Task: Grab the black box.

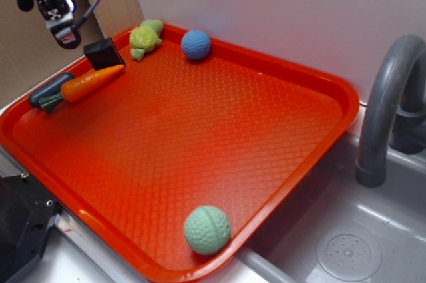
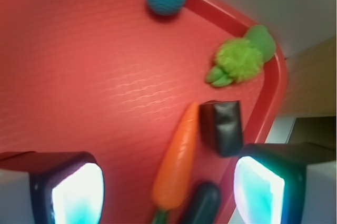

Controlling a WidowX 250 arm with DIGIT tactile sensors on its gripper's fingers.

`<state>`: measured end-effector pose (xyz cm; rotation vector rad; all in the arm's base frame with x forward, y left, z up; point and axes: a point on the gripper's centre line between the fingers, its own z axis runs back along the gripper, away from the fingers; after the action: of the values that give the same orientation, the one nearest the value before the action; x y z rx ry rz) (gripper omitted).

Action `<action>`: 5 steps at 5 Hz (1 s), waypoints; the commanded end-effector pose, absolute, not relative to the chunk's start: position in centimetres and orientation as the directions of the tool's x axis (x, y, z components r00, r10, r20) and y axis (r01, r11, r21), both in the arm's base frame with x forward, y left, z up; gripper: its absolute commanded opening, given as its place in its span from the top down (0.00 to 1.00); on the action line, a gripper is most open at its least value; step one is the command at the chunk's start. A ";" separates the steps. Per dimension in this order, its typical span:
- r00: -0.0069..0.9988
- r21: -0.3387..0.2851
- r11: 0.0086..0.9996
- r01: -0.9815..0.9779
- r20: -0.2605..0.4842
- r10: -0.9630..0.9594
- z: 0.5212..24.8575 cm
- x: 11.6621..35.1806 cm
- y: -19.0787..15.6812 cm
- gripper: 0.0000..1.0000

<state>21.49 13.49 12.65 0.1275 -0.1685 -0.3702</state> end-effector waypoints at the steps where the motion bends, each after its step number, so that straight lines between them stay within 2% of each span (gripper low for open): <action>1: 0.914 0.169 0.915 0.367 0.119 -0.389 9.2 24.5 17.0 0.00; 3: 0.913 0.220 0.900 0.377 0.078 -0.401 5.4 26.1 17.0 0.00; 4: 0.927 0.216 0.913 0.347 0.068 -0.368 5.1 26.1 16.7 1.00; 5: 0.937 0.210 0.925 0.317 0.080 -0.340 5.8 25.8 15.9 1.00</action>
<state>24.76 16.11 4.19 0.1548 -0.0633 -0.3187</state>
